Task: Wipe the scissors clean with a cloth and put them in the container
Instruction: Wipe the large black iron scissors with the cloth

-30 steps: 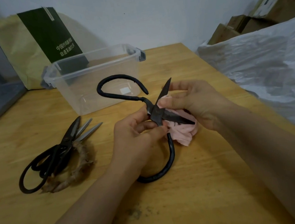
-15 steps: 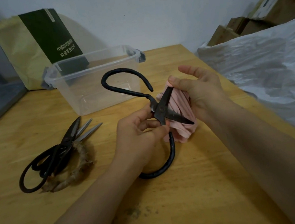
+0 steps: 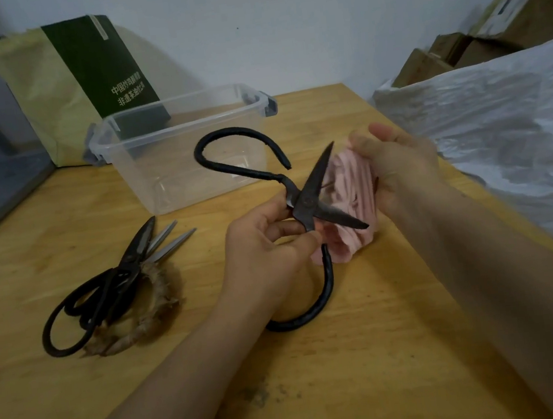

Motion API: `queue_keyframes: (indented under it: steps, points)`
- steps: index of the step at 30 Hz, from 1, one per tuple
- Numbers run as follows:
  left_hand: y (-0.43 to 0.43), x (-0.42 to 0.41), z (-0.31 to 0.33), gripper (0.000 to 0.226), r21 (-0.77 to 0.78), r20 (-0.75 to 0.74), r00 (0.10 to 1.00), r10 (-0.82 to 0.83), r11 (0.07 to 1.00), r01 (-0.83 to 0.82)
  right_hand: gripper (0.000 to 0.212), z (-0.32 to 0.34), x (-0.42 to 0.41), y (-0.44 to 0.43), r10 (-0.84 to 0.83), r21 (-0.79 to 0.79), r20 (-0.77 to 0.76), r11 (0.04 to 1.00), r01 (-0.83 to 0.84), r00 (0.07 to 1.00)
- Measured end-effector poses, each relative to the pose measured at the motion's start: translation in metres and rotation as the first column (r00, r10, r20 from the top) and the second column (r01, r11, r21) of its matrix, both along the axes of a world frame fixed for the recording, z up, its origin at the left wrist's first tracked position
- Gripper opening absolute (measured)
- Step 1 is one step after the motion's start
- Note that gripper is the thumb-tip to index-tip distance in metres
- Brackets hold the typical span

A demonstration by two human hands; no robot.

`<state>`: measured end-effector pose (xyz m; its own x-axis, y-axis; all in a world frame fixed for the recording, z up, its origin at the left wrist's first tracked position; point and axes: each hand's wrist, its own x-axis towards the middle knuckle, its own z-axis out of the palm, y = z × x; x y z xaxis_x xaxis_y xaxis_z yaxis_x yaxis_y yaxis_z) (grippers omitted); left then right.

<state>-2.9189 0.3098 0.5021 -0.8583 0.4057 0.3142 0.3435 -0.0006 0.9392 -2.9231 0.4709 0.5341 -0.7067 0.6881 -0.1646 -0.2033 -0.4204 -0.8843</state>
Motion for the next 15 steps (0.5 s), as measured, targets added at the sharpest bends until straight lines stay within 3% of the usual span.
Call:
queue_keyframes:
  steps: [3, 7, 12, 15]
  points:
    - [-0.003, 0.001, 0.002, 0.053, -0.024, -0.037, 0.999, 0.016, 1.000, -0.016, 0.042, 0.002, 0.010, 0.010, 0.014, -0.005, -0.037, 1.000, -0.014, 0.999]
    - [-0.003, 0.002, 0.003, 0.053, -0.068, -0.010, 1.000, -0.002, 0.998, 0.002, 0.024, 0.003, 0.011, 0.019, 0.036, 0.176, -0.017, 0.984, -0.033, 0.999]
    - [-0.011, -0.004, 0.006, 0.042, 0.002, 0.077, 0.995, 0.057, 0.998, -0.057, 0.020, 0.008, 0.018, 0.038, -0.084, 0.095, -0.151, 0.991, 0.099, 0.985]
    - [-0.014, -0.007, 0.008, 0.044, 0.013, 0.059, 0.992, 0.114, 0.993, -0.114, 0.016, 0.010, 0.021, 0.030, -0.075, 0.319, -0.089, 0.943, 0.100, 0.993]
